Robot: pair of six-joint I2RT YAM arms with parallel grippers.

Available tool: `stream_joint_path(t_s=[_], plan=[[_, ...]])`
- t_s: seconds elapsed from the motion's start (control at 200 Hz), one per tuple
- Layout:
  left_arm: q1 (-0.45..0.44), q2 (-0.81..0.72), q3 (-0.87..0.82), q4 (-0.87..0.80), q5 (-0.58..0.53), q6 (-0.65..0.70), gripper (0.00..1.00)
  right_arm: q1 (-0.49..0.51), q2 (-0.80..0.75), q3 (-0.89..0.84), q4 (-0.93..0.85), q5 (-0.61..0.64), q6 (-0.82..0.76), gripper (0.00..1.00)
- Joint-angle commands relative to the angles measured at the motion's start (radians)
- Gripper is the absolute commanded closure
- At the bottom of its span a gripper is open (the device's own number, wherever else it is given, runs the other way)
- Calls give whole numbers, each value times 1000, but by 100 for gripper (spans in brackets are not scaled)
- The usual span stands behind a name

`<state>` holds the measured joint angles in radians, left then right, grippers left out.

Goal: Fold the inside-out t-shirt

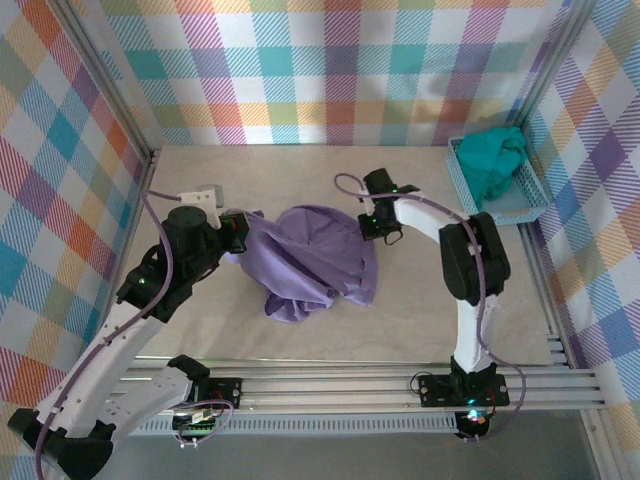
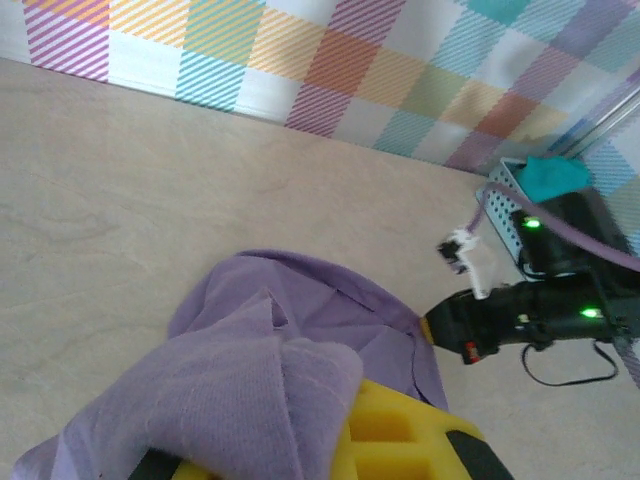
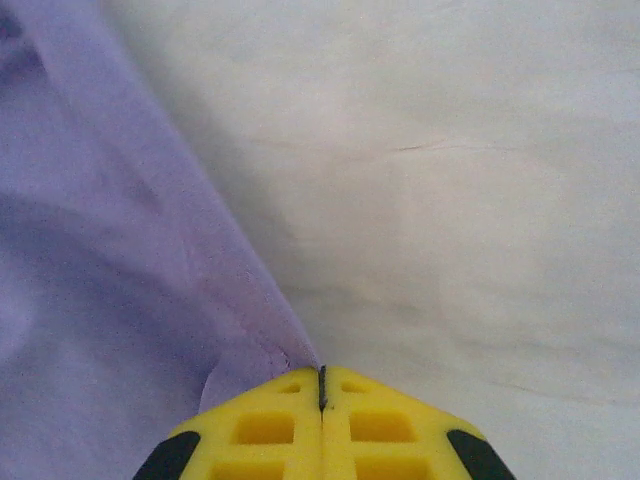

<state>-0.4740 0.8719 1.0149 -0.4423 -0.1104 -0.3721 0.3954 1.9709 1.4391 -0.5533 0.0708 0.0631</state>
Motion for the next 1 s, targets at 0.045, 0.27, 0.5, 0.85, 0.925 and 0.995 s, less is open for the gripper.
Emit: stream_joint_path(t_s=[0.045, 0.27, 0.5, 0.85, 0.925, 0.995], plan=[[14, -4, 67, 67, 30, -28, 100, -68, -235, -42, 64, -44, 14, 100], [14, 13, 42, 93, 78, -40, 100, -8, -353, -265, 72, -134, 125, 58], [14, 33, 42, 88, 97, -29, 100, 147, -380, -399, 92, -90, 210, 32], [14, 30, 34, 82, 96, -21, 100, 242, -339, -470, 71, -69, 341, 37], [14, 30, 30, 87, 96, -21, 100, 244, -343, -495, 68, -64, 364, 42], [14, 35, 30, 90, 102, -21, 100, 246, -347, -511, 72, -63, 379, 47]])
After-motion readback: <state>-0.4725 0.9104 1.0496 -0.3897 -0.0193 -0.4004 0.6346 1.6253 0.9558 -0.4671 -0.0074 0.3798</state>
